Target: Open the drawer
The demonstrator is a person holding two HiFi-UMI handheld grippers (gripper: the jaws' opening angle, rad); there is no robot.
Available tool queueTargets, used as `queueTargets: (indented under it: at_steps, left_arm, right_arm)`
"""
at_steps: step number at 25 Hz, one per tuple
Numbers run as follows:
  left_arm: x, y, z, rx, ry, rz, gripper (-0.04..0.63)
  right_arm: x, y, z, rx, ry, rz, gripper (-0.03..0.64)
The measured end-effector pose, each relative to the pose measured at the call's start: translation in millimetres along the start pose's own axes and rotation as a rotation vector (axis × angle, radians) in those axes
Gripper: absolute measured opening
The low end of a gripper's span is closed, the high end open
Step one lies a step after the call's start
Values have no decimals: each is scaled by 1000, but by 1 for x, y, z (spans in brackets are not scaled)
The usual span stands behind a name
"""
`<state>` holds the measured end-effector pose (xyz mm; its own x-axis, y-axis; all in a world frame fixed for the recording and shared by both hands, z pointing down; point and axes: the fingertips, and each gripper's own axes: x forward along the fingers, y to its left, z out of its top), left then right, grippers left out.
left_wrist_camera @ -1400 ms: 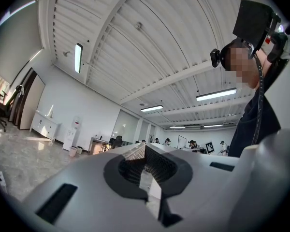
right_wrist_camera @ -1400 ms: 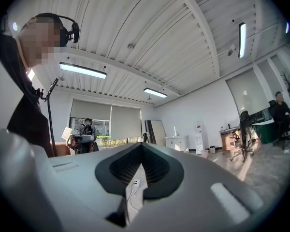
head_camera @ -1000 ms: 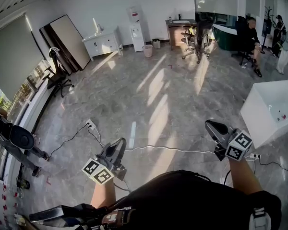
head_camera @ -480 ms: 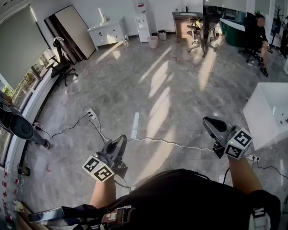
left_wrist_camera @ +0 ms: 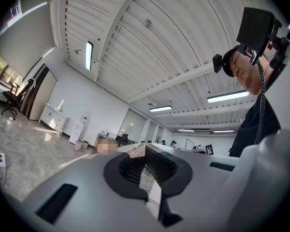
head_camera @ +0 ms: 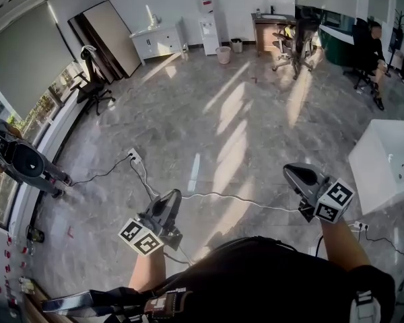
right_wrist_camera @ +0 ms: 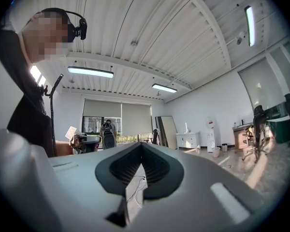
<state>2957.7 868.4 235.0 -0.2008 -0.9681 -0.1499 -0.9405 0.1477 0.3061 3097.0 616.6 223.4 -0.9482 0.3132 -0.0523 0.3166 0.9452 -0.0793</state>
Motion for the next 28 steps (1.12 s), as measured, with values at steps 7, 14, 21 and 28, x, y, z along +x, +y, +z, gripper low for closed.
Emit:
queueTargets:
  at_steps: [7,14,21,28]
  left_arm:
    - [-16,94,47,11,-24,-41,-9]
    - [-47,188,91,29,-25,-48,-9]
    - [-70,261,112,35,-31,-4,-9]
    - [-64,306,112,19,-32,45,-9]
  right_arm:
    - [92,15,11,-46,12,-43,2]
    - [190,27,14,-23,-22,-90,2]
    - [268,25,7,-6,-19,-76,2]
    - [320,-4,1,10,-9,-41,2]
